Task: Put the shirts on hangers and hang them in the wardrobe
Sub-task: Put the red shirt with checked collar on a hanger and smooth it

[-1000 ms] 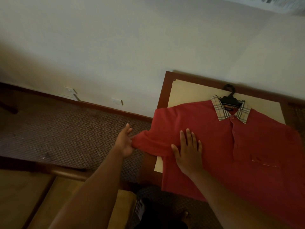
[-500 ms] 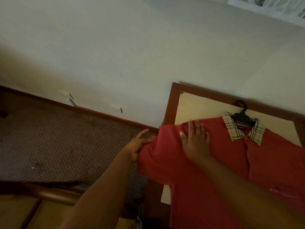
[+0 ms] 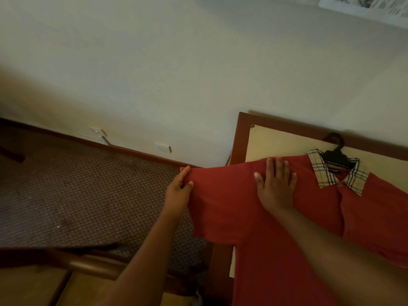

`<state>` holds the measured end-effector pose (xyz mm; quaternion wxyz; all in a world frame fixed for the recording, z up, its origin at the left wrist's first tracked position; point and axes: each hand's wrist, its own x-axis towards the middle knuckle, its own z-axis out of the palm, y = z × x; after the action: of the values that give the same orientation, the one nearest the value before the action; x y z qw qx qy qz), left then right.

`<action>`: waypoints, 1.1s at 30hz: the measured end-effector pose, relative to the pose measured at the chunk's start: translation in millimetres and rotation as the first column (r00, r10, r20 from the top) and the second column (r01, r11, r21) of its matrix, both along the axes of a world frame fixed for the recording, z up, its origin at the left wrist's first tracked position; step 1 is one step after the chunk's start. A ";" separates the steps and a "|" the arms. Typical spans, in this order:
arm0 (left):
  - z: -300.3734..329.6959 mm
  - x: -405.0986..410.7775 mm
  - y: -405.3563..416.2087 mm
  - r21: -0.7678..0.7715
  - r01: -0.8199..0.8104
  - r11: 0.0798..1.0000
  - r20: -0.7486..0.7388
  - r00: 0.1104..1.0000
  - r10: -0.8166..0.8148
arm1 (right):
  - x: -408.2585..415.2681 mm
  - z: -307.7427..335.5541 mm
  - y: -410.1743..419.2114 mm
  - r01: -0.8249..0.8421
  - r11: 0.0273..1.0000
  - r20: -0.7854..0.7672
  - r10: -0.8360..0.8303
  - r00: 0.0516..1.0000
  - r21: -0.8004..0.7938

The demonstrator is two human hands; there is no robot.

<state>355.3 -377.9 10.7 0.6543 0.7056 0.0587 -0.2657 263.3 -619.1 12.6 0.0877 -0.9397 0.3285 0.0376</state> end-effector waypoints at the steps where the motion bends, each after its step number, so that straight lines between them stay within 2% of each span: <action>1: 2.0 1.3 -0.4 0.044 0.013 0.999 0.028 1.000 -0.015 | -2.9 -1.0 -1.5 0.031 0.999 -0.032 -0.032 0.999 -0.013; 4: 4.8 2.1 -1.7 0.121 -0.031 0.992 0.094 0.995 0.020 | 5.0 -1.0 -3.0 0.071 0.995 -0.101 -0.063 0.993 0.074; 6: 3.6 -1.5 -6.0 0.284 -0.040 0.958 0.183 0.983 -0.013 | 10.7 5.7 -5.5 0.052 0.988 -0.090 -0.039 0.995 0.144; 8: 8.3 -9.0 -21.0 0.575 -0.030 0.817 0.306 0.935 -0.181 | 4.1 12.3 -12.7 0.032 0.987 -0.039 -0.026 0.999 0.159; 9: 15.0 -14.2 -33.3 0.672 -0.040 0.739 0.361 0.889 -0.280 | -2.7 13.3 -16.9 0.035 0.990 -0.017 -0.034 0.999 0.133; 11: 28.9 -26.3 -65.7 0.762 0.047 0.646 0.407 0.741 -0.533 | -16.0 12.9 -25.1 0.069 0.994 -0.013 -0.068 0.998 0.088; 13: 29.3 -38.0 -97.4 0.849 0.200 0.490 0.335 0.514 -0.790 | -21.1 12.1 -30.7 0.069 0.990 -0.055 -0.062 0.997 0.126; 14: 26.7 -41.3 -109.9 0.889 0.247 0.387 0.256 0.432 -0.865 | -21.0 13.5 -33.5 0.044 0.987 -0.068 -0.033 0.997 0.155; 15: 23.9 -42.2 -120.0 0.915 0.257 0.311 0.187 0.412 -0.892 | -19.9 16.3 -37.4 0.008 0.984 -0.071 0.005 0.997 0.180; 16: 24.2 -43.7 -129.3 0.932 0.232 0.278 0.150 0.451 -0.880 | -19.2 22.6 -42.9 -0.030 0.979 -0.057 0.042 0.997 0.201; 18: 29.3 -51.5 -151.1 0.950 0.136 0.281 0.163 0.552 -0.818 | -20.9 35.9 -61.5 -0.100 0.974 0.066 0.088 0.994 0.203; 20: 37.7 -67.3 -183.2 0.938 0.121 0.326 0.211 0.549 -0.809 | -27.6 47.9 -88.9 -0.136 0.979 0.278 0.089 0.956 0.151; 22: 41.7 -88.8 -223.7 0.913 0.172 0.370 0.237 0.514 -0.824 | -36.3 54.3 -129.0 -0.130 0.987 0.385 0.084 0.919 0.095; 24: 39.0 -110.1 -267.2 0.891 0.206 0.404 0.261 0.495 -0.829 | -43.9 58.3 -179.7 -0.106 0.993 0.282 0.088 0.955 0.050; 27: 21.4 -136.5 -322.2 0.877 0.234 0.420 0.264 0.495 -0.828 | -47.8 57.4 -247.6 -0.142 0.988 -0.043 0.145 0.988 0.063; 30: 1.7 -150.1 -345.8 0.903 0.160 0.399 0.276 0.497 -0.823 | -40.5 51.6 -281.8 -0.320 0.942 -0.208 0.334 0.919 0.100; 33: -9.5 -153.6 -348.1 0.921 0.105 0.375 0.277 0.500 -0.821 | -30.9 50.5 -297.9 -0.458 0.881 -0.237 0.472 0.849 0.114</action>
<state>201.7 -726.0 1.2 0.0928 0.9405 -0.3111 -0.1006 232.4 -917.0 63.1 0.0576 -0.9754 0.0987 0.1883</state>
